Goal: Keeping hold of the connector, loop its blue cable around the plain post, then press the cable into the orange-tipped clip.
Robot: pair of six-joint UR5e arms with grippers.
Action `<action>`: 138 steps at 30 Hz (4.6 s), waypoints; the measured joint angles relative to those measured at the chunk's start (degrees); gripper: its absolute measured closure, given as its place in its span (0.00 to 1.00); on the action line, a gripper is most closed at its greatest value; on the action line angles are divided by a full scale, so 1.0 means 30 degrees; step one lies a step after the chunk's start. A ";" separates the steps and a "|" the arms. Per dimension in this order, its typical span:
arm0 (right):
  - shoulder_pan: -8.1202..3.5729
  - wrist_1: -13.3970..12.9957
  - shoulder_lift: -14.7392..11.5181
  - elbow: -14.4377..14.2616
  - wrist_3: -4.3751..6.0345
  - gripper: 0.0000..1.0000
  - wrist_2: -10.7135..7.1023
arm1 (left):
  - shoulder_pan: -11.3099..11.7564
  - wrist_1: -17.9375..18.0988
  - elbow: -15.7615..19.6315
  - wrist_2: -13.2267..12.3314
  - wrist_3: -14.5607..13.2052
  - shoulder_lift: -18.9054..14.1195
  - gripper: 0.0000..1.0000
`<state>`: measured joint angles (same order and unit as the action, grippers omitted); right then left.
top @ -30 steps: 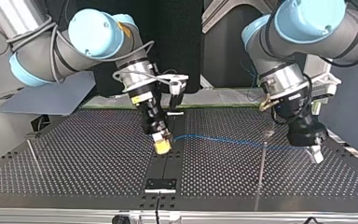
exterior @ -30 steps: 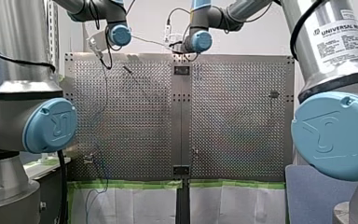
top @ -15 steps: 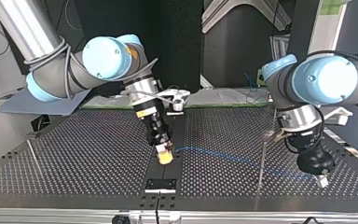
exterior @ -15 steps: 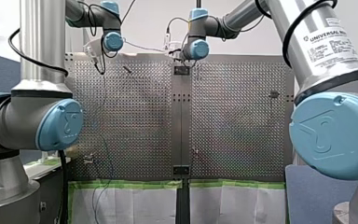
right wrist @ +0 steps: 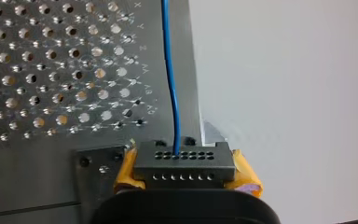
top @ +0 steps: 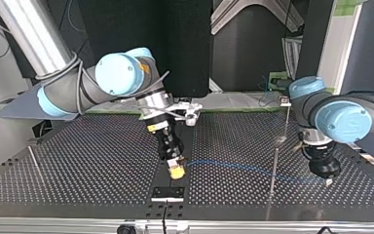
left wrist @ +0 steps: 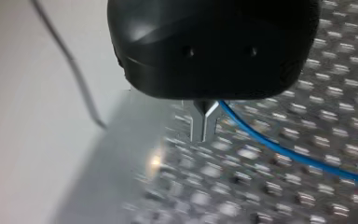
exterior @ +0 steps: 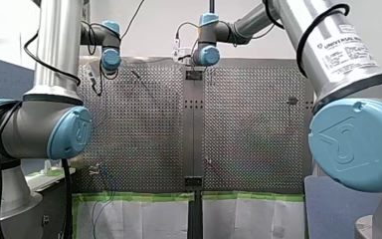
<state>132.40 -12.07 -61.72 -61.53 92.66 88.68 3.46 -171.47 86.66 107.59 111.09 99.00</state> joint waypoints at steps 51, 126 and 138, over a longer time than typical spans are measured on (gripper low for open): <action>0.0502 -0.0717 0.3873 -0.2480 -0.0651 1.00 0.1149 | -0.0739 -0.1339 0.0022 -0.4003 -0.0650 0.2661 0.00; -0.1132 -1.0786 1.3807 -0.9816 0.1855 1.00 0.6054 | -0.1010 -0.1558 0.0022 -0.4442 -0.0119 0.3130 0.00; -0.1211 -1.1804 1.3067 -1.0643 0.1736 1.00 0.6056 | -0.1014 -0.1587 0.0022 -0.4442 -0.0147 0.3129 0.00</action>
<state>128.76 -47.48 -22.52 -93.46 97.87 106.84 0.42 -176.23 86.73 94.26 110.65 108.38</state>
